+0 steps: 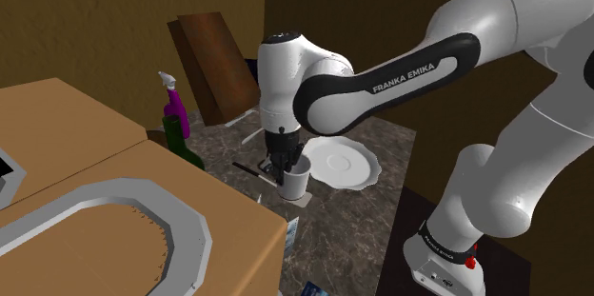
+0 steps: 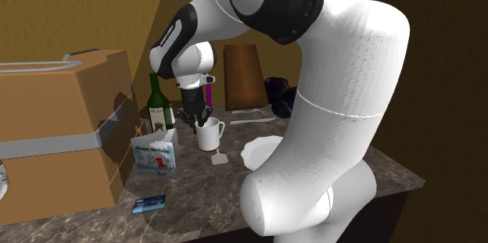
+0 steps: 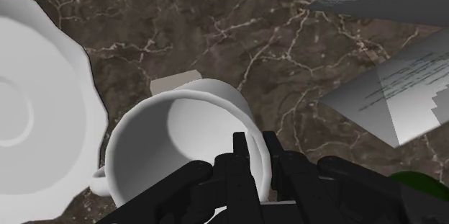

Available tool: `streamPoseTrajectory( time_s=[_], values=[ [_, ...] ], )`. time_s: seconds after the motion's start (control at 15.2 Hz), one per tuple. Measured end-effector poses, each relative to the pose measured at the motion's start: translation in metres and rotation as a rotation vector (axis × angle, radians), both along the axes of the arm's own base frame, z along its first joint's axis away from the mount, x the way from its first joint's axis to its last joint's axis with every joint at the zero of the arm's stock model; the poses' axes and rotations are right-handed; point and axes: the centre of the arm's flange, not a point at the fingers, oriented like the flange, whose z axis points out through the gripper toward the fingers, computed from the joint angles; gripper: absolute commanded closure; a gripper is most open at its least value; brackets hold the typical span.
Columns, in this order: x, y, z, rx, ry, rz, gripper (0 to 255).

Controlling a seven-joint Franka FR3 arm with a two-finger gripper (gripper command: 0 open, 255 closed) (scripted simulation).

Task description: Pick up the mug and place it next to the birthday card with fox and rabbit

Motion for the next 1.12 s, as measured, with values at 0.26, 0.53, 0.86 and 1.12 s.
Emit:
streamPoseTrajectory(
  time_s=[0.26, 0.53, 0.86, 1.12],
  values=[
    [-0.001, 0.000, -0.021, 0.000, 0.000, 0.000, 255],
    [0.000, 0.000, -0.041, 0.000, 0.000, 0.000, 255],
    [-0.001, 0.000, -0.054, 0.000, 0.000, 0.000, 255],
    [-0.001, 0.000, -0.055, 0.000, 0.000, 0.000, 0]
  ],
)
